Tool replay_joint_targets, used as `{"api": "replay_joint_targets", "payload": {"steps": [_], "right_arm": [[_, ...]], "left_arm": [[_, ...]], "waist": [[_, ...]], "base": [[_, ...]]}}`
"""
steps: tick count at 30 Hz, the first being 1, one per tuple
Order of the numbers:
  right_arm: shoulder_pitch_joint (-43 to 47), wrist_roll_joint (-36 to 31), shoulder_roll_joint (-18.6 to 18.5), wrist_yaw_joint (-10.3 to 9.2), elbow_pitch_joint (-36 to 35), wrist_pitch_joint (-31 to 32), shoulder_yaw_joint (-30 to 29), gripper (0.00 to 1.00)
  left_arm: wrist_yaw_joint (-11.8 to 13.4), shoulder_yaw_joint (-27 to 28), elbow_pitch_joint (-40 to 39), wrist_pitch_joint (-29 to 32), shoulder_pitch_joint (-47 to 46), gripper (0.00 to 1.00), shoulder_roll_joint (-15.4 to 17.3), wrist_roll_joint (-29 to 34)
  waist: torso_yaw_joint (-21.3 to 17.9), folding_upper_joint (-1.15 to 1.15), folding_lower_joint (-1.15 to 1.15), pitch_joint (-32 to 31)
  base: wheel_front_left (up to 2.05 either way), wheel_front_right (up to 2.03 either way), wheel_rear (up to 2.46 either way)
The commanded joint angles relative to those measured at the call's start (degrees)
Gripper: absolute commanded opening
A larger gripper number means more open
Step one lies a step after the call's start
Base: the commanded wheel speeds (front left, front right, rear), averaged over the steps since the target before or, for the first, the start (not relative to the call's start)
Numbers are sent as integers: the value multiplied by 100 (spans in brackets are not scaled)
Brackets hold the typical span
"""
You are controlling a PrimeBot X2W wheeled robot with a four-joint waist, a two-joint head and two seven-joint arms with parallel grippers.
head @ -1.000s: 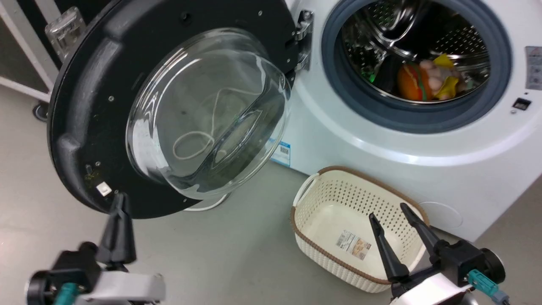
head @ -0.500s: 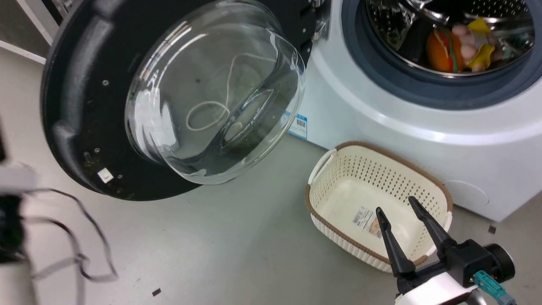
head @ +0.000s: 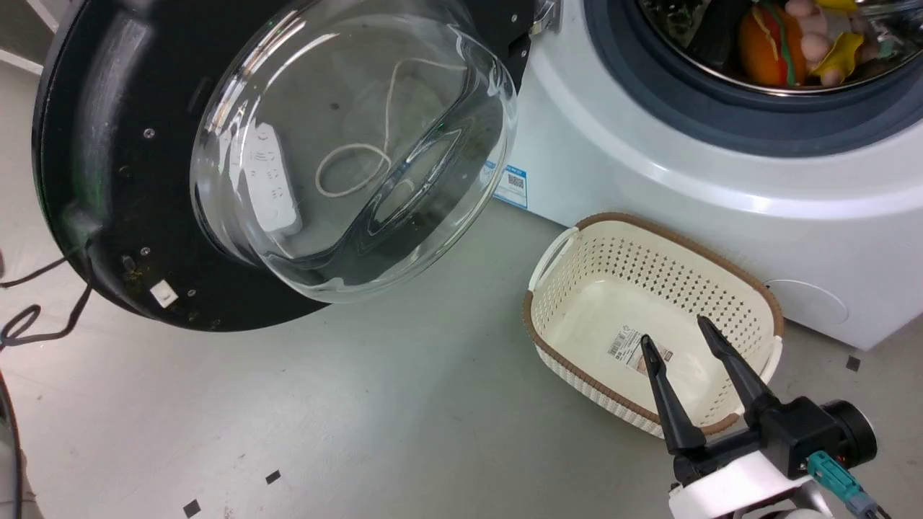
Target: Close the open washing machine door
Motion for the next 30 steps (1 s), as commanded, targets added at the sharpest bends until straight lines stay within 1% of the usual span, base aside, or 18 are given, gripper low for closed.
{"api": "replay_joint_targets", "payload": {"steps": [1, 7, 12, 15, 20, 26, 28, 29, 30], "right_arm": [[-105, -22, 10, 3, 27, -77, 18, 100], [-117, 16, 12, 3, 78, -150, -17, 100], [-137, 19, 12, 3, 97, -151, -131, 100], [-103, 83, 12, 3, 122, -154, -303, 100], [31, 187, 12, 3, 125, -159, -579, 100], [168, 265, 12, 3, 126, -164, -866, 100], [207, 310, 12, 3, 135, -165, -915, 100], [207, 310, 12, 3, 135, -165, -915, 100], [231, 332, 12, 3, 133, -166, -905, 100]], "left_arm": [[-29, 64, 175, 423, -174, 0, 37, -348], [-192, -21, 369, 1579, -161, 0, -55, -1025], [-331, -130, 73, 2226, 147, 0, -272, -1322], [-359, -213, -211, 2544, 410, 0, -426, -1442], [-261, -408, -871, 2953, 972, 0, -833, -1571], [-21, -656, -1841, 3279, 1809, 0, -1488, -1791], [31, -775, -2101, 3332, 2113, 0, -1627, -1899], [31, -775, -2101, 3332, 2113, 0, -1627, -1899], [78, -942, -2364, 3333, 2418, 0, -1712, -2029]], "waist": [[32, 0, -1, 46], [139, 0, -1, 118], [96, 0, -1, 43], [79, 0, -1, -91], [48, 0, -1, -394], [-35, 0, -1, -726], [-111, 0, -1, -811], [-111, 0, -1, -811], [-221, 0, -1, -866]], "base": [[0, 0, 0], [0, 0, 0], [0, 0, 0], [0, 0, 0], [0, 0, 0], [0, 0, 0], [0, 0, 0], [0, 0, 0], [0, 0, 0]]}}
